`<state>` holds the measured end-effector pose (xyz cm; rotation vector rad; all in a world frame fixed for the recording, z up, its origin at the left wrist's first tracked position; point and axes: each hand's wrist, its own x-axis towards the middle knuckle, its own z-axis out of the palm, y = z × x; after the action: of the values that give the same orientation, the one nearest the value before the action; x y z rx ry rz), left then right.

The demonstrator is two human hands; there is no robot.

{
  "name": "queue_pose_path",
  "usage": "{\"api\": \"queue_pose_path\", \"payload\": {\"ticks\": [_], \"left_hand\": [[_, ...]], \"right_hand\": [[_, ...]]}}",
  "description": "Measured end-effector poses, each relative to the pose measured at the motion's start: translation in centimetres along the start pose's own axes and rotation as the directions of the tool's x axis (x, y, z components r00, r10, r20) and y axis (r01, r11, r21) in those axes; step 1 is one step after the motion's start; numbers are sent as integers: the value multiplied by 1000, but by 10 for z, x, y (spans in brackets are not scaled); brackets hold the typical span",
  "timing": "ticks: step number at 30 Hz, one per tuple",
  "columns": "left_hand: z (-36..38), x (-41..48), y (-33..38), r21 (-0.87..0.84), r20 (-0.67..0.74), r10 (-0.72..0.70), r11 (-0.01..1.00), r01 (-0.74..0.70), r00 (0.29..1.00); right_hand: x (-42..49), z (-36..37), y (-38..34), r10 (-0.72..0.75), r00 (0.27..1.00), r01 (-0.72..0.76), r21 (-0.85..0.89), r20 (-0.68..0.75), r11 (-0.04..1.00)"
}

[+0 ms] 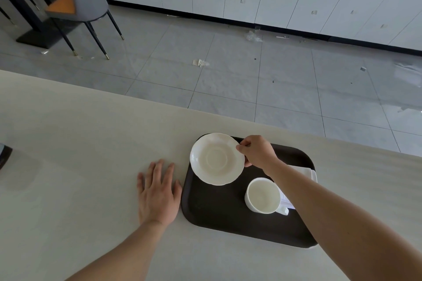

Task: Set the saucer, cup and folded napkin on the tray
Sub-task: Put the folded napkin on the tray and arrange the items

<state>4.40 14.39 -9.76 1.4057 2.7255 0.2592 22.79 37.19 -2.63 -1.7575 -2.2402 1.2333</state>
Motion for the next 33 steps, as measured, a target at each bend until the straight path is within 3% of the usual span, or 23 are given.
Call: {"api": "queue_pose_path", "payload": {"ticks": [4, 9, 13, 19, 29, 31, 33], "left_hand": [[-1, 0, 1, -3, 7, -3, 1000, 3, 1000], [-4, -1, 2, -4, 9, 1, 1000, -1, 1000], [-5, -2, 3, -17, -4, 2, 1000, -2, 1000], [-5, -2, 4, -44, -23, 1, 999, -2, 1000], [-1, -2, 0, -64, -61, 15, 998, -19, 998], [0, -2, 0, -75, -69, 18, 997, -23, 997], [1, -2, -1, -69, -64, 14, 997, -19, 998]], "right_hand": [[-21, -19, 6, -22, 1000, 22, 24, -7, 999], [-88, -45, 51, -3, 985, 29, 149, -173, 988], [-144, -50, 88, 15, 962, 0, 56, -272, 998], [-172, -23, 103, -76, 983, 57, -114, -166, 992], [-163, -2, 99, -291, 883, 223, -215, -368, 951], [-163, 7, 98, -284, 846, 221, -188, -451, 957], [-161, 16, 95, -185, 838, 167, -81, -513, 983]]}}
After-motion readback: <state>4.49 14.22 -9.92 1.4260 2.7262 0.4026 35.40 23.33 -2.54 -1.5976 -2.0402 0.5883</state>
